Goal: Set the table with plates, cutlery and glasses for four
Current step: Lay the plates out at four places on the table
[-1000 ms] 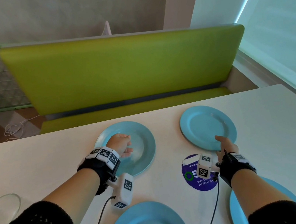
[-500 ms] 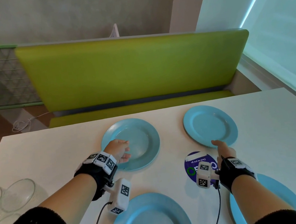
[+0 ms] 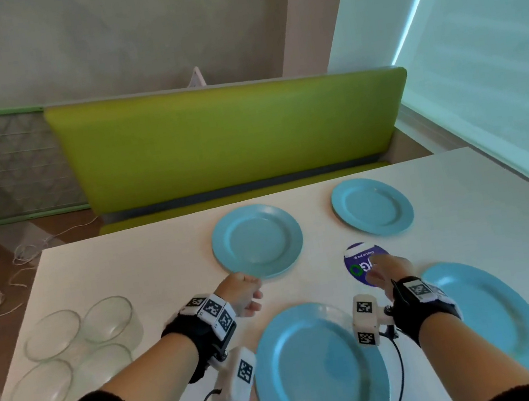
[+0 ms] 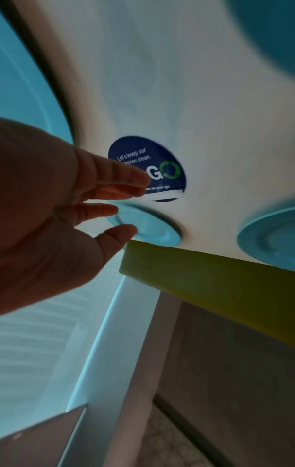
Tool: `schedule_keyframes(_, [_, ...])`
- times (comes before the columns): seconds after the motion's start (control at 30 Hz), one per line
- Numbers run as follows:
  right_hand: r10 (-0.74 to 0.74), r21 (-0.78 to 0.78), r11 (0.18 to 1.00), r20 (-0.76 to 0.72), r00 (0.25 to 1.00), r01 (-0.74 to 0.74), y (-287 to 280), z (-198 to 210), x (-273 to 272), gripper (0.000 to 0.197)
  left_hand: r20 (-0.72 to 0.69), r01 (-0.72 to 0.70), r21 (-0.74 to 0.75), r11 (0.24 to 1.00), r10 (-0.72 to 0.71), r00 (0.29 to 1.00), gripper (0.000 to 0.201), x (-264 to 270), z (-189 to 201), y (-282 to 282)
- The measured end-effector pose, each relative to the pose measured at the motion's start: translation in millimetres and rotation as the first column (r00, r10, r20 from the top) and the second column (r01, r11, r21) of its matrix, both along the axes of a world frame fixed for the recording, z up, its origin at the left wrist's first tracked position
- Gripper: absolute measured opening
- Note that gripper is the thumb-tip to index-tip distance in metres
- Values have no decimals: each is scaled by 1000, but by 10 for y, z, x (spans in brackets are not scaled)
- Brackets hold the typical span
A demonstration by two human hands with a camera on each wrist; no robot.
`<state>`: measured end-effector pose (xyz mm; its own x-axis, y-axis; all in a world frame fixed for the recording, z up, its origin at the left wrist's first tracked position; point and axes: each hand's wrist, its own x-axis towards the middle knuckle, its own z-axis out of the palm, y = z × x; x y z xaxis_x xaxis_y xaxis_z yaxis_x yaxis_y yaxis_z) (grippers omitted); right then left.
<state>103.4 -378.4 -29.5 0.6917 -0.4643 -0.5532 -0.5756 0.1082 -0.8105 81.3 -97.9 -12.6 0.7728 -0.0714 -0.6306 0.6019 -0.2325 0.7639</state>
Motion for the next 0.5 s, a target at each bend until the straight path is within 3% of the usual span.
schedule_keyframes(0.1, [-51, -1, 999, -4, 999, 51, 503, 98, -359, 19, 13, 159, 101, 982, -161, 987, 21, -363, 18, 318])
schedule_keyframes(0.2, [14, 29, 999, 32, 999, -15, 1009, 132, -730, 25, 16, 365, 305, 880, -388, 922, 21, -719, -17, 713])
schedule_keyframes(0.27, [72, 5, 997, 62, 995, -73, 1301, 114, -959, 23, -15, 485, 464, 741, -541, 841, 20, -945, -14, 959])
schedule_keyframes(0.33, [141, -29, 990, 71, 987, -139, 1572, 96, -1147, 22, -81, 557, 622, 551, -663, 745, 25, -1157, 0, 1201])
schedule_keyframes(0.4, [211, -60, 976, 58, 976, -208, 1813, 98, -1288, 19, -124, 555, 714, 426, -704, 700, 39, -1341, -30, 1437])
schedule_keyframes(0.5, [307, -115, 947, 31, 951, -301, 2103, 124, -1441, 18, -228, 545, 797, 259, -708, 669, 39, -1559, -94, 1765])
